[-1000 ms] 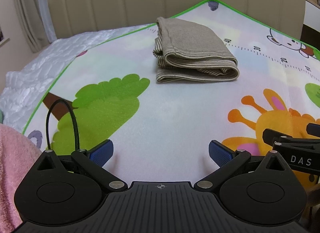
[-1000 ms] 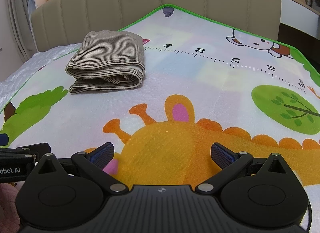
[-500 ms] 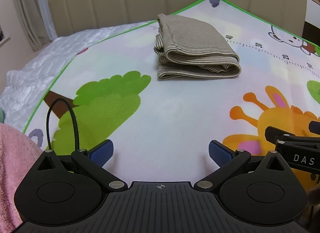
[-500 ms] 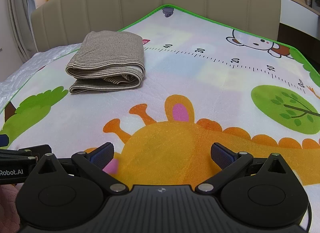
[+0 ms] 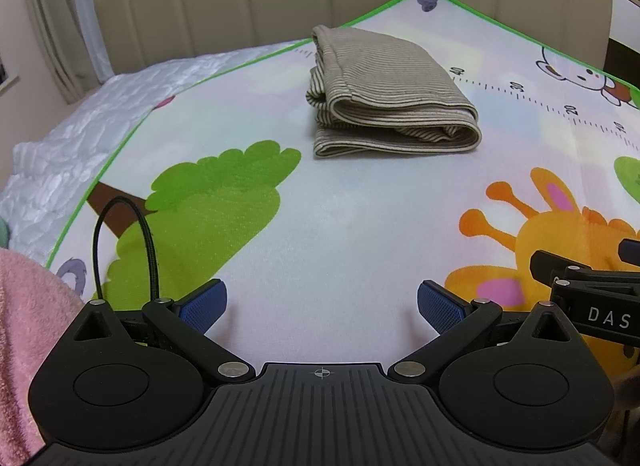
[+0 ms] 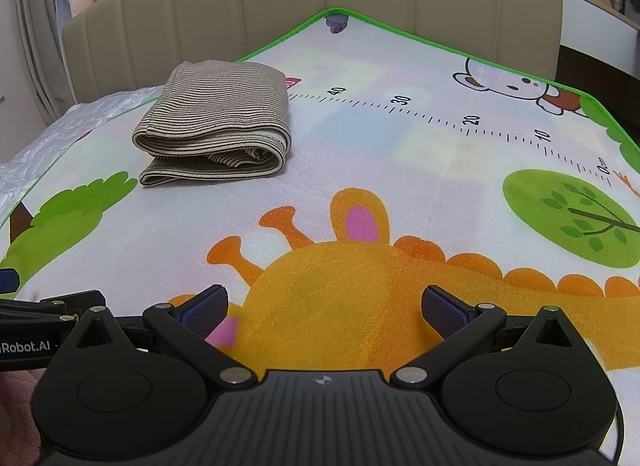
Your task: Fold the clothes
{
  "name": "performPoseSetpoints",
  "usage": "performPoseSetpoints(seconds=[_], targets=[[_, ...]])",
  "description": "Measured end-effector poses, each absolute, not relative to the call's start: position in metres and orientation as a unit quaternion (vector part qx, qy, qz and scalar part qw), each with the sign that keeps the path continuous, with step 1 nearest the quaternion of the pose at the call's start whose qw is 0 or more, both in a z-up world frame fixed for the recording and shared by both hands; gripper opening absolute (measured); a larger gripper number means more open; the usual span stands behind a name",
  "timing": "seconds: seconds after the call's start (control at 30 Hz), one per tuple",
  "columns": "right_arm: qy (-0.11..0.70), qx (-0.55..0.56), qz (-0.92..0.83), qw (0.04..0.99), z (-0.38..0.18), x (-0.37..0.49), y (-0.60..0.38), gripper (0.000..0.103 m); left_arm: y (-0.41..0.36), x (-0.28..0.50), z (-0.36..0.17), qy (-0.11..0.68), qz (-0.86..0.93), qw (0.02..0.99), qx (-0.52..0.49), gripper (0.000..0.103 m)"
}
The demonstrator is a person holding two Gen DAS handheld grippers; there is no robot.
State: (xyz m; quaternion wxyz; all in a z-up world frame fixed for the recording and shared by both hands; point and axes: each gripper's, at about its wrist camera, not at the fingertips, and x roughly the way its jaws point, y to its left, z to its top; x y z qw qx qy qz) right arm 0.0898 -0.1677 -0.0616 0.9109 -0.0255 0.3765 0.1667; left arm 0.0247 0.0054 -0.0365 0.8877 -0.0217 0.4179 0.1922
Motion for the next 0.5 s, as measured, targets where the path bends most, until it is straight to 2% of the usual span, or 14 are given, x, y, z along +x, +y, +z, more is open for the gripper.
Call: performPoseSetpoints(seconds=[0.5], targets=[[0.377,-0.026,0.166,0.911,-0.0622,0.0901,-0.1669,0.103,0.0052,0.0250,-0.0368,0.418,0.191,0.888,-0.020,0.103]])
